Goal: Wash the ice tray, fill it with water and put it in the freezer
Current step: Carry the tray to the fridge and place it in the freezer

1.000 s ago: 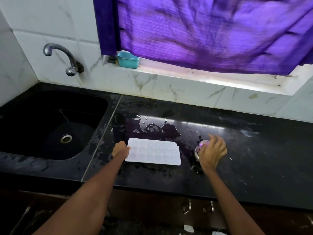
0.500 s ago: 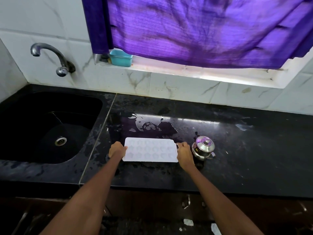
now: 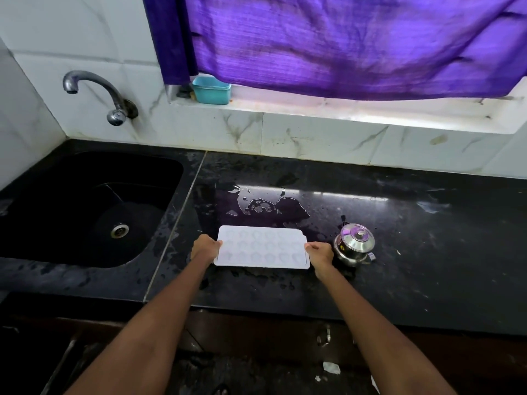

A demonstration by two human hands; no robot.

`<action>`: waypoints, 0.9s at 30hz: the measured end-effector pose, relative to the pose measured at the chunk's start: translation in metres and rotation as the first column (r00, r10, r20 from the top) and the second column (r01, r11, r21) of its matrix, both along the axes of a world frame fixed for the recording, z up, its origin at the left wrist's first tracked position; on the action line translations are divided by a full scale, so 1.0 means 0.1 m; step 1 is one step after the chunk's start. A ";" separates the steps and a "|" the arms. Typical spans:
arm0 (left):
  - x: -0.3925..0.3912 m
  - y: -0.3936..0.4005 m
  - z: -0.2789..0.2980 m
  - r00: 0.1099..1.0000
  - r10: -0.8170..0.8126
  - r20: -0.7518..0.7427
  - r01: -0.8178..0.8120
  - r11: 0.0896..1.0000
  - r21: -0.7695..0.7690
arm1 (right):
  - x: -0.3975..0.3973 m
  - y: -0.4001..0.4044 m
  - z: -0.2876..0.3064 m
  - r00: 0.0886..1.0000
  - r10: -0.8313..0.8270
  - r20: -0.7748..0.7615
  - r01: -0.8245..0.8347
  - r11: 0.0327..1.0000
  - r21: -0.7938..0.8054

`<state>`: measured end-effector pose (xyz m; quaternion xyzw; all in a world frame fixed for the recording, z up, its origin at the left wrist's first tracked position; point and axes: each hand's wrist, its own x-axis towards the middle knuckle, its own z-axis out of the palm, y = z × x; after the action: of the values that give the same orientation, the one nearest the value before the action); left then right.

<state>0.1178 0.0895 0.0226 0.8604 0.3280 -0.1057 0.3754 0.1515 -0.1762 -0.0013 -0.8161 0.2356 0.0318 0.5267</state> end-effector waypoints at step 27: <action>-0.09 -0.29 -0.11 0.931 -0.305 0.202 0.355 0.889 -0.289 | -0.90 -0.55 0.20 0.935 -0.351 -0.042 0.353 0.923 0.155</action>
<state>0.1089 0.0603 0.0118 0.8367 0.1257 -0.1543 0.5102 0.0616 -0.2317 0.0188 -0.7154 0.3785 -0.0388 0.5861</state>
